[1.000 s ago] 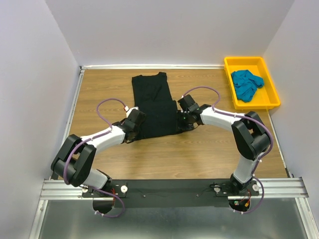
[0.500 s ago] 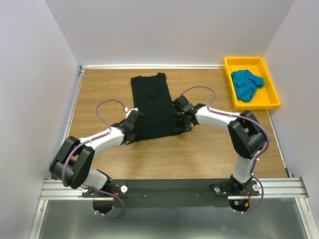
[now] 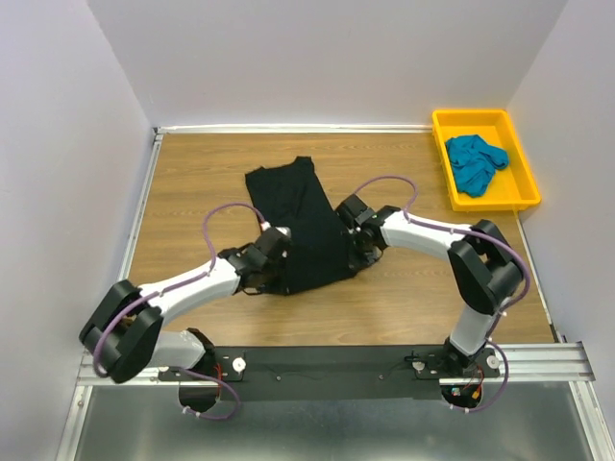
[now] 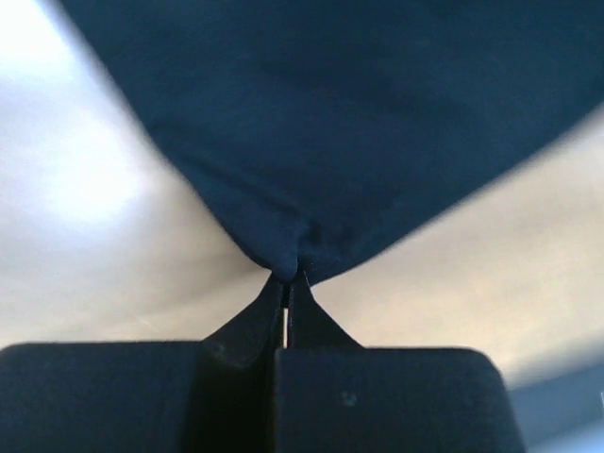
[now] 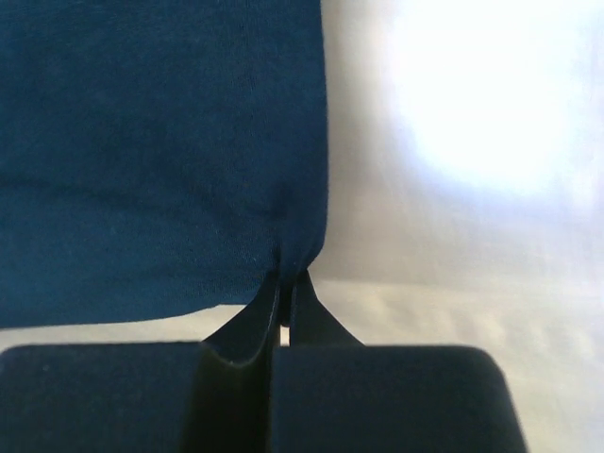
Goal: Fold and stack the t-shirts
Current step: Fold the tshirt
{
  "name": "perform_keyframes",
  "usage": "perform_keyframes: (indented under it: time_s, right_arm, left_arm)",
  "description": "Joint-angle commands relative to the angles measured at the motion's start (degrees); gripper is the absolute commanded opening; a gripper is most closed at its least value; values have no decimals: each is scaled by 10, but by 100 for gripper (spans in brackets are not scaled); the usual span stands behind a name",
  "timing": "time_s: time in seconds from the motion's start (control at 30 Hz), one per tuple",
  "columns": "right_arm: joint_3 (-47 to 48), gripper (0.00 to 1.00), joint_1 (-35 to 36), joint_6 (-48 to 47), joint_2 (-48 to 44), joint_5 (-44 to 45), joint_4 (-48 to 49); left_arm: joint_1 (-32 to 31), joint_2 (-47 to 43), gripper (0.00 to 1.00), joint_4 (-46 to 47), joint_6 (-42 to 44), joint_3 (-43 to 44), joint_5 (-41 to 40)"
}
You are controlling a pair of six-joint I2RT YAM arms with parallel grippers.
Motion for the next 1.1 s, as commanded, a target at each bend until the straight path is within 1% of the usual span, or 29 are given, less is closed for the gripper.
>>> perform_keyframes:
  time_s: [0.0,0.03,0.07,0.1,0.13,0.23,0.3,0.37,0.4,0.43,0.47,0.5,0.57,0.6,0.7,0.87,1.07]
  right_arm:
    - [-52,1,20,-37,-67,-40,-194]
    - [-62,1,19,-38,-87,-48,-233]
    - [-63,1,19,-48,-122,-59,-253]
    - [-63,0,19,-52,-136,-59,-274]
    - [-60,1,19,-56,-146,-62,-319]
    - [-25,1,19,-67,-177,-46,-398]
    - [25,1,19,-75,-182,-34,-416]
    - [68,0,19,-79,-166,-28,-431]
    - [119,1,19,-83,-155,-10,-436]
    - [139,0,18,-88,-144,1,-438]
    - [160,0,17,-91,-123,3,-436]
    - [195,1,13,-99,-112,5,-433]
    - [227,0,13,-107,-81,6,-428]
    - [261,1,12,-115,-70,6,-425]
    - [309,1,12,-131,-32,-5,-424]
    - [393,1,12,-154,4,-5,-426]
    - [436,1,10,-161,24,6,-424]
  left_arm:
    - [-98,-67,0,-107,-49,-5,122]
    - [-116,-96,0,-118,-64,-9,137]
    - [-158,-112,0,-140,-76,-15,162]
    - [-159,-125,0,-150,-91,-14,162]
    - [-206,-144,0,-161,-125,-12,177]
    - [-287,-156,0,-185,-167,10,206]
    - [-293,-157,0,-204,-161,39,202]
    - [-277,-157,0,-219,-154,60,177]
    - [-256,-156,0,-240,-147,77,166]
    - [-237,-157,0,-246,-140,83,150]
    - [-197,-161,0,-249,-133,89,143]
    - [-176,-165,0,-250,-121,96,130]
    - [-129,-178,0,-249,-105,100,122]
    - [-96,-178,0,-248,-90,108,114]
    - [-59,-170,0,-242,-73,123,104]
    - [-37,-171,0,-225,-71,143,106]
    - [-11,-172,0,-230,-60,164,77]
